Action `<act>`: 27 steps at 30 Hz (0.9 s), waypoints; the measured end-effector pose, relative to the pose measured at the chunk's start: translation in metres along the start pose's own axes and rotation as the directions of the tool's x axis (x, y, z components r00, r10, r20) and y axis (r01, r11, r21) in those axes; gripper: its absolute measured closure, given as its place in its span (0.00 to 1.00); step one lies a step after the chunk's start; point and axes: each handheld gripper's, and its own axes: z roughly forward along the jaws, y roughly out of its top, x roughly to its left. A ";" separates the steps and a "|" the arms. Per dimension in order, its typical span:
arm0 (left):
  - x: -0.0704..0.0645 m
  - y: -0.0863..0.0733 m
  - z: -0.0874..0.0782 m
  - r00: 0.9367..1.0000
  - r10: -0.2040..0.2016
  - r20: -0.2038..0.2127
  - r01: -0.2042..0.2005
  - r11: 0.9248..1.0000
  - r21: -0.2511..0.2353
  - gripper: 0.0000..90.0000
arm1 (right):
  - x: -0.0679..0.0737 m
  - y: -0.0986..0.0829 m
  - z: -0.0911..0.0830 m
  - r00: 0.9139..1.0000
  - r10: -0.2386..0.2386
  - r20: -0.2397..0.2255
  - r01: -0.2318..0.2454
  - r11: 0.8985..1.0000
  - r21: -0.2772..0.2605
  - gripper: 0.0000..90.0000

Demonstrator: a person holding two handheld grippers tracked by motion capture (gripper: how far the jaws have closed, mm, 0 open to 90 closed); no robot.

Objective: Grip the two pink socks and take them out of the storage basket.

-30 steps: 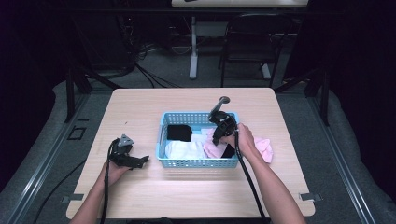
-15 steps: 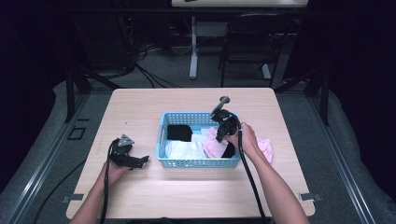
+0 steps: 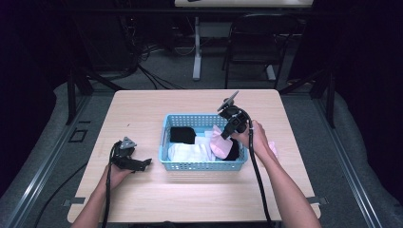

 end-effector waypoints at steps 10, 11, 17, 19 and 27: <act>0.000 0.000 0.000 1.000 0.000 0.000 0.000 1.000 0.000 0.01 | 0.006 0.002 -0.024 1.000 -0.018 -0.004 0.018 0.999 -0.042 0.99; 0.000 0.000 0.000 1.000 0.000 0.000 0.000 1.000 0.000 0.01 | 0.007 0.002 -0.026 1.000 -0.009 -0.004 0.009 0.998 -0.059 0.99; 0.000 0.000 0.000 1.000 0.000 0.000 0.000 1.000 0.001 0.01 | 0.012 0.003 -0.041 0.999 -0.033 0.005 0.033 0.998 -0.061 0.99; 0.000 0.000 0.000 1.000 0.000 0.000 0.000 1.000 0.000 0.01 | 0.015 0.004 -0.047 0.999 -0.037 0.003 0.037 0.997 -0.070 0.99; 0.000 0.000 0.000 1.000 -0.001 0.000 0.001 1.000 0.000 0.01 | 0.021 0.005 -0.061 0.999 -0.049 0.008 0.049 0.996 -0.076 0.99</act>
